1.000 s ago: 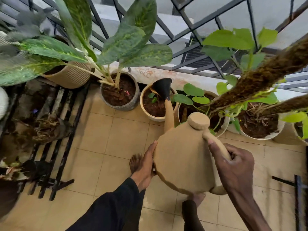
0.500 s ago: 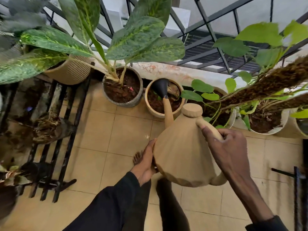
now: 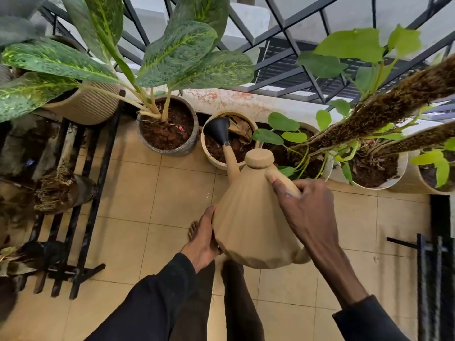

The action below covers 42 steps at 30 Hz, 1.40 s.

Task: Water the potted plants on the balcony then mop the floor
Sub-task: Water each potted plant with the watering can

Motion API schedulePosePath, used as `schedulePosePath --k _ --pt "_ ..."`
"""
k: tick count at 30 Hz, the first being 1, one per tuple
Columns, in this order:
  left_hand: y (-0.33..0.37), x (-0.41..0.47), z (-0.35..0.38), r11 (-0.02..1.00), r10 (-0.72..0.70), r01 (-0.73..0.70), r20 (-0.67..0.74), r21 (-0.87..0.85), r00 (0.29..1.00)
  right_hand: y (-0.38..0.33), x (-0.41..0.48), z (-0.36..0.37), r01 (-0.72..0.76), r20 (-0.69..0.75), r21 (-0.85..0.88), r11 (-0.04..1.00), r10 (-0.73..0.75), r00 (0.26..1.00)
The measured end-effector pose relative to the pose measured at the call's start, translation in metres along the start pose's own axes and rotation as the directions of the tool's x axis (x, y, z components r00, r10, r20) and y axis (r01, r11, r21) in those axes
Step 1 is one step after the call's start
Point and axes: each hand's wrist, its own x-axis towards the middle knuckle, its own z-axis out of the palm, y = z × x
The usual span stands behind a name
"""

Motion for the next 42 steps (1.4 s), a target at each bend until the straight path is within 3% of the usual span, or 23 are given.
schedulePosePath --k 21,42 --pt "0.000 0.019 0.015 0.998 0.023 -0.026 0.047 0.063 0.999 0.013 0.023 -0.010 -0.036 -0.016 -0.060 0.998 0.035 0.999" --pt "0.002 0.006 0.034 0.992 0.082 -0.083 0.014 0.090 0.997 0.033 0.020 -0.018 0.000 -0.054 0.075 0.997 0.004 0.999"
